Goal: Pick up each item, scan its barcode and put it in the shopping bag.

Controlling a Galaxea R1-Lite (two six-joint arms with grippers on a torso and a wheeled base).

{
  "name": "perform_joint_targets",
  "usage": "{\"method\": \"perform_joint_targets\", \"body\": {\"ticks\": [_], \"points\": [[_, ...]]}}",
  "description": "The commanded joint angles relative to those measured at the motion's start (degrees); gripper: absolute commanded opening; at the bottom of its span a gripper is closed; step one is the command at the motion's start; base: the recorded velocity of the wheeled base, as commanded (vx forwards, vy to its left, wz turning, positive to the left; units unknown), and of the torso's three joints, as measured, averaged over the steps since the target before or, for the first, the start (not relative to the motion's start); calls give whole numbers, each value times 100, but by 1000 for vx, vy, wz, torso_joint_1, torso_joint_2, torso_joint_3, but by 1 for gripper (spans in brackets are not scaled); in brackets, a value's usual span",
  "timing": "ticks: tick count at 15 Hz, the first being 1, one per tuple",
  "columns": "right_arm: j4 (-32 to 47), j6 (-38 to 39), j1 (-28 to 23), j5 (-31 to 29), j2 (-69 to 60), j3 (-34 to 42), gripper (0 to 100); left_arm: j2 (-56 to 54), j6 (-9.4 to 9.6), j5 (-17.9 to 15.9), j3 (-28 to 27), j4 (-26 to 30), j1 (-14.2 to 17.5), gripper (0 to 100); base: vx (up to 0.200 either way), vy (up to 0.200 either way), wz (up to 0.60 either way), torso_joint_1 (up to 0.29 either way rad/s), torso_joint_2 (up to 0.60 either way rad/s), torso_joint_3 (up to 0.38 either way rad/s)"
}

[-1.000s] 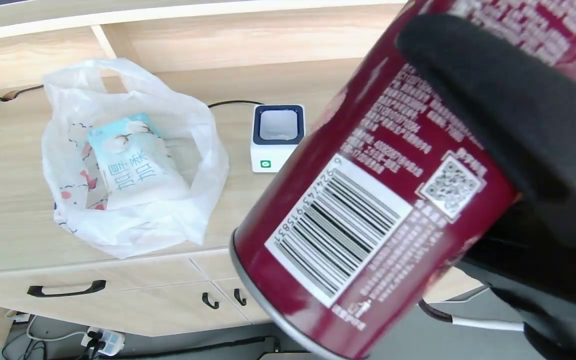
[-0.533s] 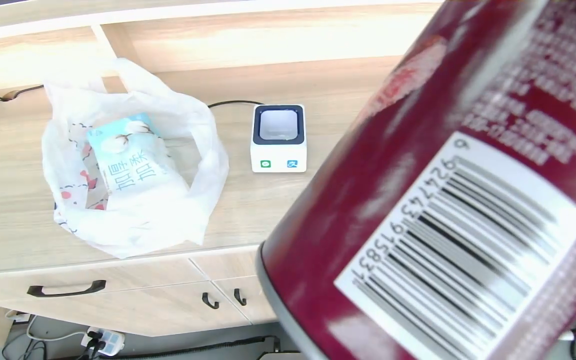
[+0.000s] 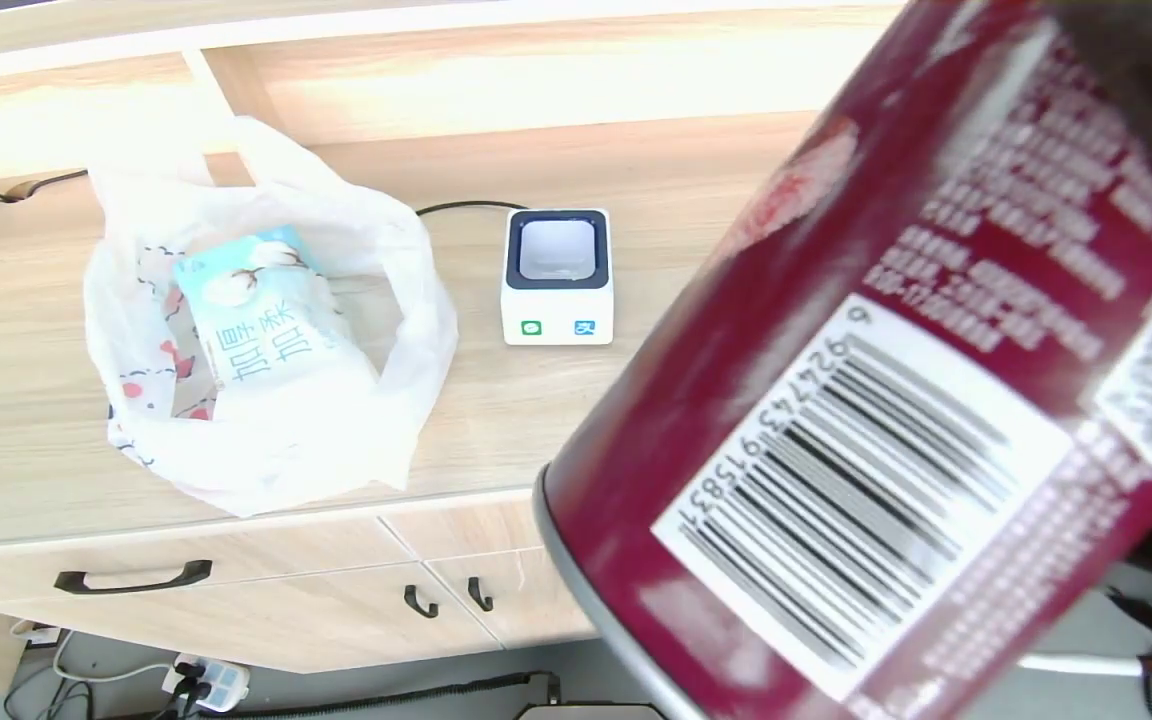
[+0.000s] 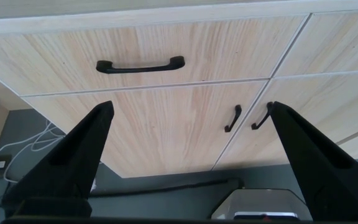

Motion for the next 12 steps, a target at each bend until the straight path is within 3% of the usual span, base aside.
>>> {"method": "perform_joint_targets", "body": {"ticks": [1,3,6,7,8,12], "points": [[73,-562,-346,-128,158,220,0,9,-11,1,0,-3,2,100,0,0,0,0,0,0],[258,-2012,-873,-128,334,546,0,9,-143,1,0,5,2,100,0,0,0,0,0,0],[1057,-3875,-1497,-541,457,62,0,0,-214,1,0,14,2,100,0,0,0,0,0,0],[1145,-4112,-1515,-761,483,-52,0,9,-214,1,0,14,2,100,0,0,0,0,0,0],[1339,-4350,-1515,-1358,580,-325,0,9,-214,1,0,14,2,100,0,0,0,0,0,0],[1541,-4482,-1524,-1710,1133,-1362,0,9,-222,1,0,14,2,100,0,0,0,0,0,0]]}}
